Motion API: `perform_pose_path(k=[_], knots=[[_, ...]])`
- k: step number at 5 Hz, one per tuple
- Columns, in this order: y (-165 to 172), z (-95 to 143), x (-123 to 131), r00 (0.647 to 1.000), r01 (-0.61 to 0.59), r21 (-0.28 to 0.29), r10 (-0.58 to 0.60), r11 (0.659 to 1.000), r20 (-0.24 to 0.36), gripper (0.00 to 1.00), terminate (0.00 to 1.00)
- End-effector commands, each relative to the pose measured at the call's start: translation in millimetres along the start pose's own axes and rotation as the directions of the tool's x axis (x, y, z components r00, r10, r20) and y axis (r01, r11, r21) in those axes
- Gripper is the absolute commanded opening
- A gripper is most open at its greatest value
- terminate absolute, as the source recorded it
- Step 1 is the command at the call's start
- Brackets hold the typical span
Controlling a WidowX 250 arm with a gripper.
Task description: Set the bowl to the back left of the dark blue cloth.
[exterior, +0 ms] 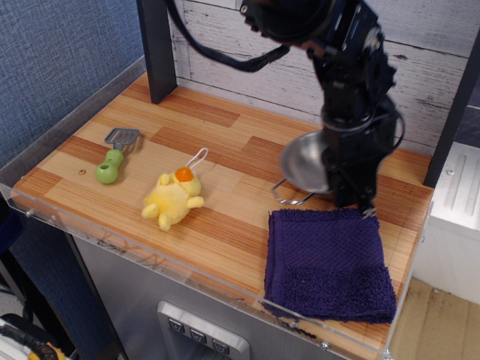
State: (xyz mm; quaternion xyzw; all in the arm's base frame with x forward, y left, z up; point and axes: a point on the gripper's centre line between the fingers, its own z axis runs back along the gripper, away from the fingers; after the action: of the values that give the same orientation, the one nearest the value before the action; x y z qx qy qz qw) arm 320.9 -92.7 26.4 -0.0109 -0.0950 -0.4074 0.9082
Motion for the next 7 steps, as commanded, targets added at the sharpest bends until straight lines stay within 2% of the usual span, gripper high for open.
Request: perform_pose_path(k=[1,2,3,4,6,7], knots=[[5,24,-5,1.0,-0.018,0.028,0.017,0.999,0.02,1.0,0.0],[6,29,-3,0.999,-0.021,0.036,0.02,0.999,0.025,1.0,0.0],[14,35,-1,0.998,0.007,0.031,-0.009,0.999,0.061,1.0,0.0],[22,51,6,0.991,0.052,0.052,-0.058,0.997,0.117,1.0,0.0],[36,120,16,0.964,0.07,0.144,-0.104,0.987,0.245,1.0,0.0],[41,157,8,0.955,0.04,0.18,-0.091,0.983,0.282,1.0,0.0]])
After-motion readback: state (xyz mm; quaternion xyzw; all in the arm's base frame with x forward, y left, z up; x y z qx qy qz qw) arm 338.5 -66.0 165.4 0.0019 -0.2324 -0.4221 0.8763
